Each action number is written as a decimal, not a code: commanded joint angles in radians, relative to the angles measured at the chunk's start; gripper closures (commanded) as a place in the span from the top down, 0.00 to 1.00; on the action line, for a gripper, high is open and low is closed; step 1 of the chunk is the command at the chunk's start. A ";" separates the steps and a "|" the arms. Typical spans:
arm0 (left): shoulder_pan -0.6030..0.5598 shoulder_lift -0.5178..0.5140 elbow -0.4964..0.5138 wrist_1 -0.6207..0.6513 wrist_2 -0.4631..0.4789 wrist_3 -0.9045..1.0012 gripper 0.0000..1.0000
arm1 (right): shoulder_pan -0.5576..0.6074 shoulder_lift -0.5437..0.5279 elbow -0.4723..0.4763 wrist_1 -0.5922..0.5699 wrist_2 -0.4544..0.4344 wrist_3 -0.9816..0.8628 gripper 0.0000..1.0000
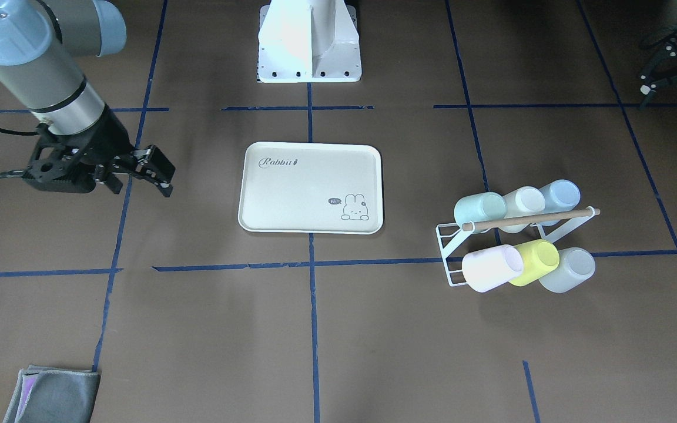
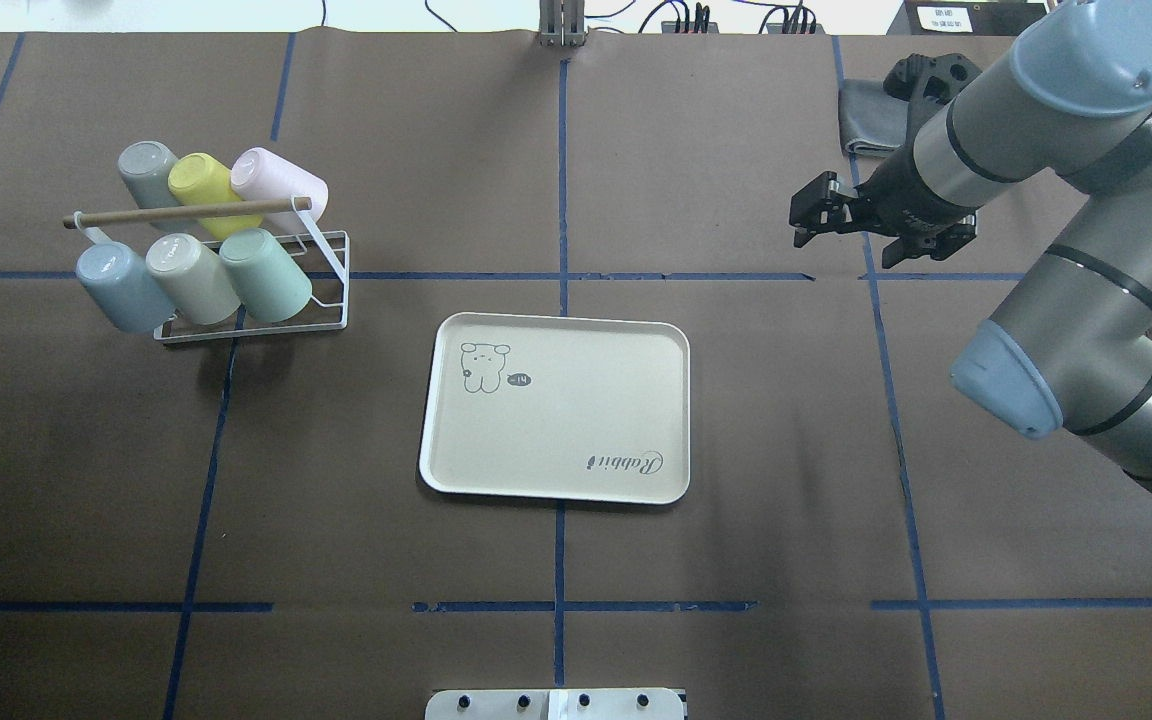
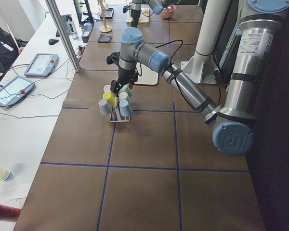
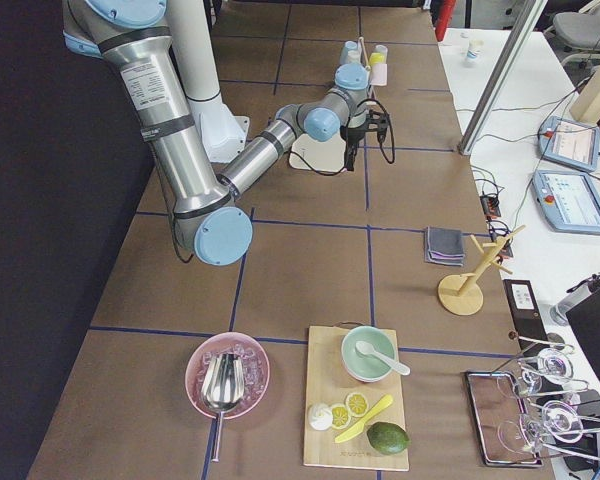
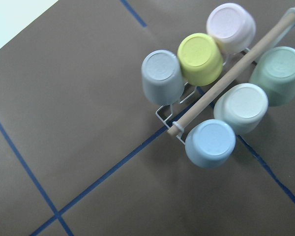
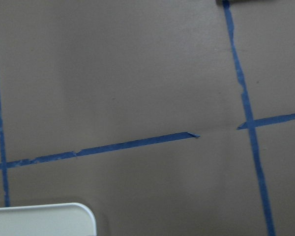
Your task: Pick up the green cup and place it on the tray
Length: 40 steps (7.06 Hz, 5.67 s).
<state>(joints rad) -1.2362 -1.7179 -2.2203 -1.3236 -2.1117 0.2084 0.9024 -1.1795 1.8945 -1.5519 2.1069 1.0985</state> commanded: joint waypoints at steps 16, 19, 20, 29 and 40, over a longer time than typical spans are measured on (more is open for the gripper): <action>0.885 -0.305 0.132 0.491 1.375 0.780 1.00 | 0.096 -0.101 0.031 -0.088 0.018 -0.233 1.00; 0.909 -0.337 0.223 0.491 1.403 0.769 1.00 | 0.095 -0.103 0.032 -0.086 0.018 -0.224 1.00; 0.934 -0.344 0.253 0.491 1.404 0.749 1.00 | 0.095 -0.103 0.031 -0.088 0.016 -0.224 1.00; 0.908 -0.397 0.541 0.385 1.524 0.614 0.98 | 0.093 -0.106 0.028 -0.086 0.015 -0.224 1.00; 0.880 -0.394 0.636 0.314 1.526 0.612 0.94 | 0.093 -0.106 0.029 -0.086 0.015 -0.221 1.00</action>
<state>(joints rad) -0.3530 -2.1123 -1.6020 -0.9861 -0.5860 0.8178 0.9956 -1.2848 1.9243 -1.6383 2.1215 0.8774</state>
